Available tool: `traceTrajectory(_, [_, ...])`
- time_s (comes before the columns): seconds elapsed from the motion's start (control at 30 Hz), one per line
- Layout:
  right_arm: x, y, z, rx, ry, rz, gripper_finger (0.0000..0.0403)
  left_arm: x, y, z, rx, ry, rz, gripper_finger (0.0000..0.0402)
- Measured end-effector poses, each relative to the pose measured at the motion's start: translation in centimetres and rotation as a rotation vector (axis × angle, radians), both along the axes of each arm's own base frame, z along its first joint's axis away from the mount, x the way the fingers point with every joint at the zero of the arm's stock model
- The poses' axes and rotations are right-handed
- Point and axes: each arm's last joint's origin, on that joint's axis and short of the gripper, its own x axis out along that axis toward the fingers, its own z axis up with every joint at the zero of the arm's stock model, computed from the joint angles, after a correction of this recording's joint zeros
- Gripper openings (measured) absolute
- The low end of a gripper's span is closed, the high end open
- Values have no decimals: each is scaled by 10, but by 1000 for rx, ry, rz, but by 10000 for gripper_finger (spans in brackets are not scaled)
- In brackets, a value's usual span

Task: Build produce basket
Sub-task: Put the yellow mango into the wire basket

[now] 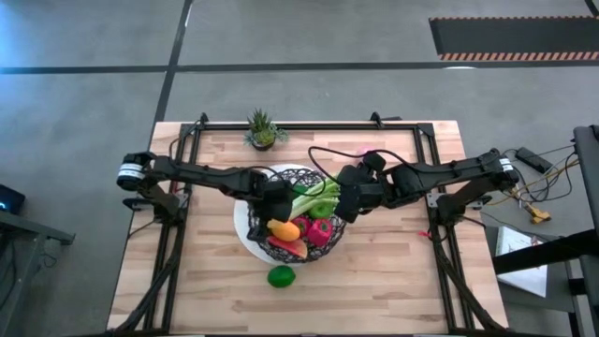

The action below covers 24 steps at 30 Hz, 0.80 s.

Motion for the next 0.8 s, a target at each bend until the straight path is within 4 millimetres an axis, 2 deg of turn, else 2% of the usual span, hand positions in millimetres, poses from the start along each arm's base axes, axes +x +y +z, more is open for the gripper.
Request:
traceTrajectory(0.23, [0,0,0,0,0,-1,219,4,-1,20,-101,21,137,305])
traceTrajectory(0.37, [0,0,0,0,0,-1,219,7,-1,14,-147,8,231,286])
traceTrajectory(0.47, [0,0,0,0,0,-1,219,8,0,4,-120,4,299,263])
traceTrajectory(0.6, [-1,0,0,0,6,0,219,8,0,5,-116,-8,339,236])
traceTrajectory(0.67, [-5,-1,1,9,23,-10,219,7,1,10,-124,-13,364,229])
traceTrajectory(0.8, [-24,-7,5,23,82,-74,219,3,1,36,-170,-86,422,226])
